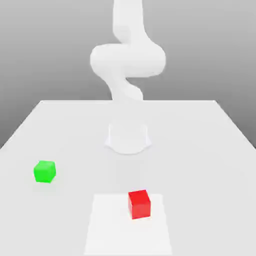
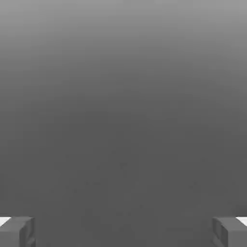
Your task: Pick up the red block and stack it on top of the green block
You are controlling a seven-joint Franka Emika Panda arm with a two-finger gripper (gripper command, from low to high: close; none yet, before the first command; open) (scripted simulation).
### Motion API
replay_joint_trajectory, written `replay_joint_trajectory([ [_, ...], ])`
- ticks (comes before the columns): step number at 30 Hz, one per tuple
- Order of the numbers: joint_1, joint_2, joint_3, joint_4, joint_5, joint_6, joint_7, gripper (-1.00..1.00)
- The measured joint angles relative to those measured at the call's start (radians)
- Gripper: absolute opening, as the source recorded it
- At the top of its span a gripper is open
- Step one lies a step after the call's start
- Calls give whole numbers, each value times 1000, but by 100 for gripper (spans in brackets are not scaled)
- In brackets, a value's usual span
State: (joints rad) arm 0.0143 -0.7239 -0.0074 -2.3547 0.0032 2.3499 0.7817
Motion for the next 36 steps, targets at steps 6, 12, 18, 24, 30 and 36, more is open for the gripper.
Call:
replay_joint_trajectory([
  [6,36,219,-13,-149,12,141,-53,0],
  [12,59,440,-10,-298,21,283,-104,0],
  [18,74,674,-1,-448,2,434,-136,0],
  [24,72,891,2,-442,-1,614,-140,0],
  [30,70,948,4,-434,-1,663,-140,-100],
  [36,69,857,5,-447,-5,585,-137,-100],
])
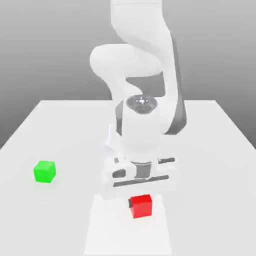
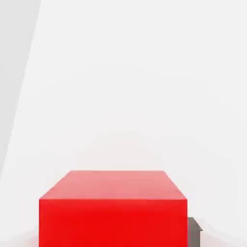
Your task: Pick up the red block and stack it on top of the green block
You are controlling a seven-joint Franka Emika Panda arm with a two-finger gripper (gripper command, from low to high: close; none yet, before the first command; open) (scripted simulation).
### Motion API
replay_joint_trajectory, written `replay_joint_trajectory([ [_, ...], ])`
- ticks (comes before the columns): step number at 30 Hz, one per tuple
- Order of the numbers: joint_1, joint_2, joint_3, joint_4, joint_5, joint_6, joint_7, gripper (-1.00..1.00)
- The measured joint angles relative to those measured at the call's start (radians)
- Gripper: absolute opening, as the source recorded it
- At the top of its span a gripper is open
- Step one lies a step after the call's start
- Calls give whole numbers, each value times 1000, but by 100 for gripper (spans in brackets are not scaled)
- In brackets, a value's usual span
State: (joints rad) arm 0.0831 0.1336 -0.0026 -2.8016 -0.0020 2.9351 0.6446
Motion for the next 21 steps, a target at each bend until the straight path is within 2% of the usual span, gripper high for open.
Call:
replay_joint_trajectory([
  [3,0,-106,0,-15,0,-91,0,-100],
  [5,-2,-160,-36,-25,-14,-133,28,-100],
  [19,-605,-371,-353,-101,-192,-259,429,-100],
  [21,-644,-361,-383,-106,-189,-245,450,-100],
])
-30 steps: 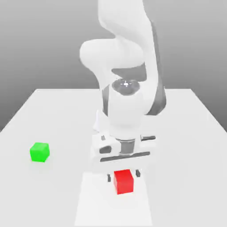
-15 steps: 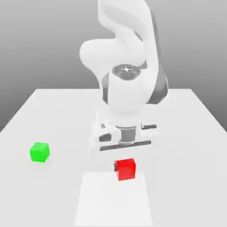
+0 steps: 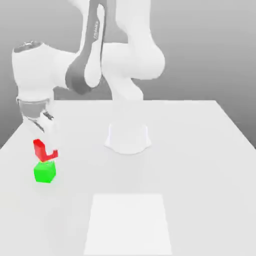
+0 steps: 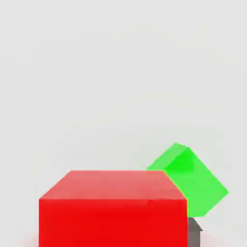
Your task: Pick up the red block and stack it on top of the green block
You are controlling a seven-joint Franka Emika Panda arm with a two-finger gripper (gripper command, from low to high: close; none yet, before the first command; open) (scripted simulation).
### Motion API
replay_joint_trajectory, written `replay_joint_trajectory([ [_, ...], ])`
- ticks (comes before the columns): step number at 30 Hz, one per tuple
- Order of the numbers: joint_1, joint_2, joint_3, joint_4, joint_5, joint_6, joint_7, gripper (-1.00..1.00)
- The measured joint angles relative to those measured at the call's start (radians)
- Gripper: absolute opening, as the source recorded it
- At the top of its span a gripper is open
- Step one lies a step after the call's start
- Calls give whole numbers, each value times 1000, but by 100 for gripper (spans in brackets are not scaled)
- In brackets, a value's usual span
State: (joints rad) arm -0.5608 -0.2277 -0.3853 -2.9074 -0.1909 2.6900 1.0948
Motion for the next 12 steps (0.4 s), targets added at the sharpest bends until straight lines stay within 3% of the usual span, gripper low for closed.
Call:
replay_joint_trajectory([
  [4,23,101,-25,3,73,97,-43,-100],
  [8,46,229,-6,4,216,215,-142,-100],
  [9,45,253,4,5,249,236,-164,100],
  [12,46,253,4,5,249,236,-164,100],
])
